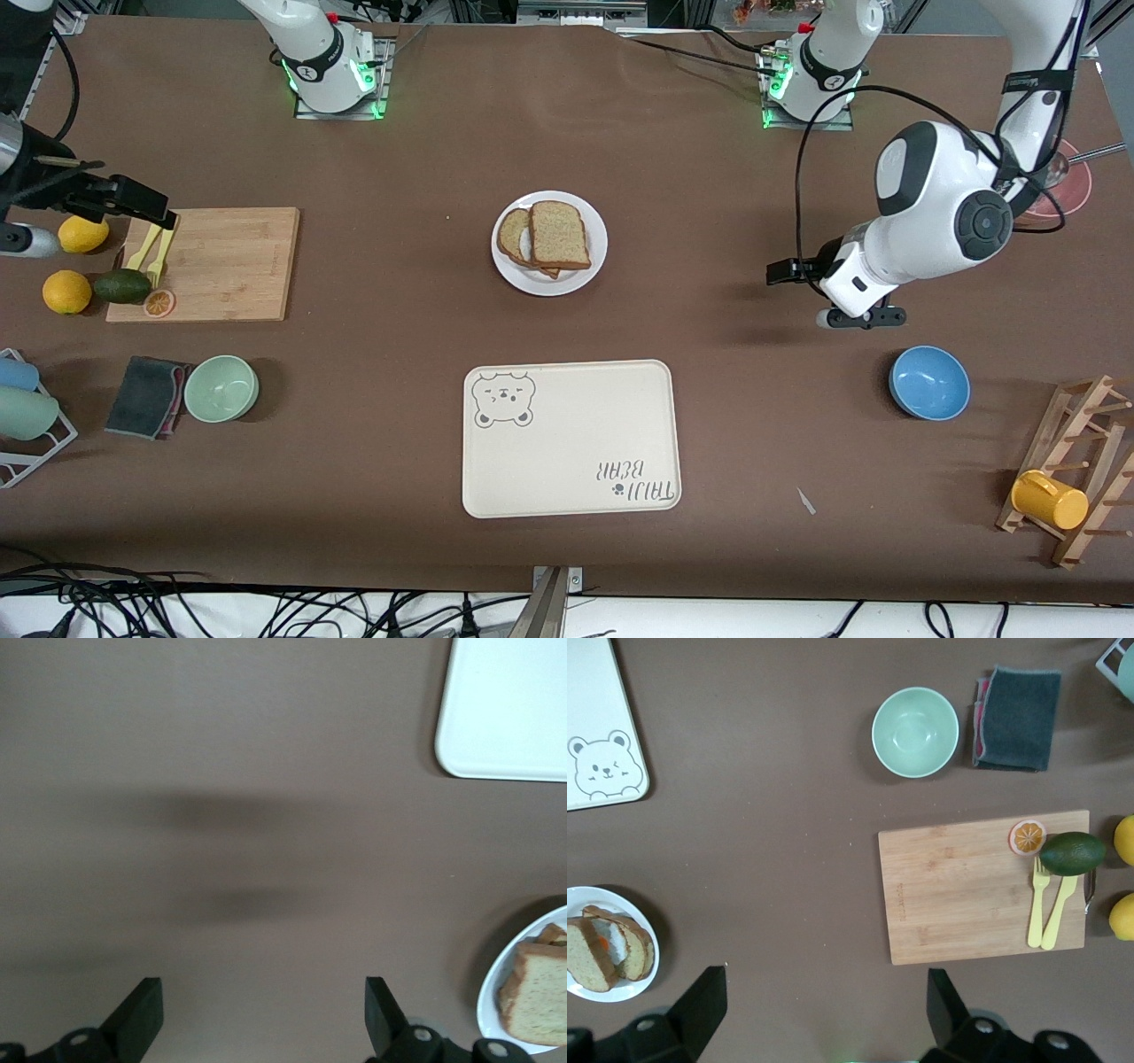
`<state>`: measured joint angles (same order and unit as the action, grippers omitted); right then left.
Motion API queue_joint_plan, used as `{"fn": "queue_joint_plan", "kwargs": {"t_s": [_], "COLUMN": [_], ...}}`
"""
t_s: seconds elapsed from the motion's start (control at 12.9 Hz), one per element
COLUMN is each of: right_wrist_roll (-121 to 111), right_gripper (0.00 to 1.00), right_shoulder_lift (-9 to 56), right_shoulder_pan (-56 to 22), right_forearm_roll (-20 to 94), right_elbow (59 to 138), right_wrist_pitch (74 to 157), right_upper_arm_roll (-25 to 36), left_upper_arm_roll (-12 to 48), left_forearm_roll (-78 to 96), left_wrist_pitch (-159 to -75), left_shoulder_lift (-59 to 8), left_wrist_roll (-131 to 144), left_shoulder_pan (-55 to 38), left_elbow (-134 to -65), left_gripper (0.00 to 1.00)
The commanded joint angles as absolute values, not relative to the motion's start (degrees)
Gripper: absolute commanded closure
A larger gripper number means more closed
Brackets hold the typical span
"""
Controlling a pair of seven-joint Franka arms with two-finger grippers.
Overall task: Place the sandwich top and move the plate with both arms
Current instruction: 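Move the left gripper toward the plate rim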
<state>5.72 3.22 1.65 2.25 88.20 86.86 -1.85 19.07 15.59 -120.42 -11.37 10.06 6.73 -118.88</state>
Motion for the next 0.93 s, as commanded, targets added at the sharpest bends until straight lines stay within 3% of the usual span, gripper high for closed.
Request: {"fn": "queue_joint_plan", "kwargs": {"t_s": [0.0,0.47,0.86], "right_wrist_roll": [5.45,5.36,5.54], "right_gripper": [0.0,0.0,0.0], "right_shoulder_lift": [2.37,3.25,4.04], "right_shoulder_pan": [1.49,1.67,1.76], "right_forearm_roll": [2.2,-1.23,-1.23], "right_elbow": [86.92,86.92,87.28], "right_wrist_pitch": [84.64,86.99,86.39], "right_upper_arm_roll": [-3.77,-3.43,-3.34], "left_upper_arm_roll": [20.91,26.1,26.28], "left_forearm_roll": [23.0,34.43,49.98], "left_wrist_pitch": [-126.02,-132.8,-134.82], "left_shoulder_lift": [-10.1,-14.5,-16.0], "left_wrist_roll": [9.49,6.87,-10.24], "left_shoulder_pan": [6.51,5.81,5.71], "left_elbow": [-123.13,-122.43,-124.8], "left_gripper": [0.0,0.0,0.0]}}
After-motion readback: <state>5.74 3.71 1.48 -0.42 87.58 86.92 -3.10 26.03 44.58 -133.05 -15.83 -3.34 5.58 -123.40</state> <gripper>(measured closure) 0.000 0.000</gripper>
